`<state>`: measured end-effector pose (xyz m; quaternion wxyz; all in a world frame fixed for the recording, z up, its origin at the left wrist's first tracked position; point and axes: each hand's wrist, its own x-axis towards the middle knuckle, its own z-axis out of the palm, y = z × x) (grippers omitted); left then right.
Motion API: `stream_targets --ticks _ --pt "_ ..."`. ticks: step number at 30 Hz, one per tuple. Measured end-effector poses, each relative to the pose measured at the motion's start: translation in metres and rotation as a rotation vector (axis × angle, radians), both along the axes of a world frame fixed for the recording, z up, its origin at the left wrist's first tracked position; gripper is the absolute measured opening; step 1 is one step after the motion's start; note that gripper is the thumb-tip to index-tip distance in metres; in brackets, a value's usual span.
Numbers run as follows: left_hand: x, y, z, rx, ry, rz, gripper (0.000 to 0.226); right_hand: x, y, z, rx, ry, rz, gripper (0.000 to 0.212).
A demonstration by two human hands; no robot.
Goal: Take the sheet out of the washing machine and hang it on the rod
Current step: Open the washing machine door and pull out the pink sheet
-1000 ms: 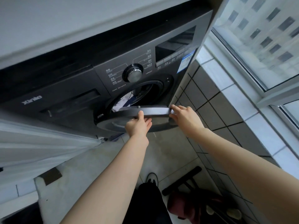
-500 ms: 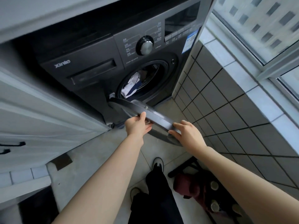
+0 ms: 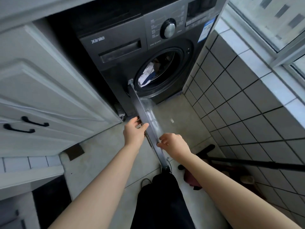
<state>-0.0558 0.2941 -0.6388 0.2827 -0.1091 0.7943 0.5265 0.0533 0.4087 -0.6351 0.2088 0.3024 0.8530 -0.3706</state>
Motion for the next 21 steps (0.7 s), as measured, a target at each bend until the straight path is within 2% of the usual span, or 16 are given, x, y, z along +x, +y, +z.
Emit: stream_targets --ticks 3,5,12,21 --pt "-0.005 -0.020 0.000 -0.008 0.040 -0.008 0.056 -0.008 -0.023 -0.004 -0.115 0.008 -0.015 0.047" --pt "-0.008 -0.033 -0.002 0.002 0.053 -0.012 0.054 -0.014 -0.038 -0.007 -0.197 0.018 -0.025 0.051" --pt "-0.012 -0.069 -0.001 0.006 0.117 0.012 0.045 -0.033 -0.081 -0.009 -0.330 0.064 -0.102 0.050" --pt "-0.019 -0.104 0.006 -0.081 0.242 -0.012 0.033 -0.055 -0.124 -0.012 -0.328 0.063 -0.110 0.050"
